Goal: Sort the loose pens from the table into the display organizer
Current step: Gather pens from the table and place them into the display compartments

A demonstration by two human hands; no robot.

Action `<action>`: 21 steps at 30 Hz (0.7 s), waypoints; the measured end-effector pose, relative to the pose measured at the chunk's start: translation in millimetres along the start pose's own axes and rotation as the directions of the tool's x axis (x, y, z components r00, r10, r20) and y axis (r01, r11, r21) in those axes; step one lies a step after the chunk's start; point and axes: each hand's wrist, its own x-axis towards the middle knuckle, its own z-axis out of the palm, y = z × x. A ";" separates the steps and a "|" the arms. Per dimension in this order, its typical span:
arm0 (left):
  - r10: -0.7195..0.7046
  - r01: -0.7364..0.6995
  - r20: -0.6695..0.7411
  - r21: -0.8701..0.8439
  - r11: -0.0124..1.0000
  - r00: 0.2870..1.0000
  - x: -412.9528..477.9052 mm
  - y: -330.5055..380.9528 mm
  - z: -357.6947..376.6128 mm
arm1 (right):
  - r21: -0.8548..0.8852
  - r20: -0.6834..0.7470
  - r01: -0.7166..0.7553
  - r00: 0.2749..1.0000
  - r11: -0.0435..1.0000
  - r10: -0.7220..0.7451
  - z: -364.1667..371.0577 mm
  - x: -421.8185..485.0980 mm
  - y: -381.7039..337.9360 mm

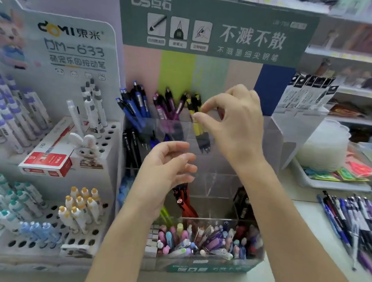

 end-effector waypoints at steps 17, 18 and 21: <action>-0.368 0.297 0.208 0.308 0.904 0.906 -27.7 -230.0 328.4 | -0.033 0.331 -0.828 0.519 0.559 0.788 -222.0 -257.9 319.5; -0.388 0.308 0.198 0.339 0.889 0.900 -29.4 -247.3 346.6 | -0.070 0.322 -0.843 0.487 0.533 0.812 -235.5 -268.1 338.4; -0.419 0.323 0.154 0.424 0.846 0.895 -31.7 -286.8 388.3 | -0.165 0.295 -0.877 0.392 0.451 0.871 -257.5 -288.1 385.5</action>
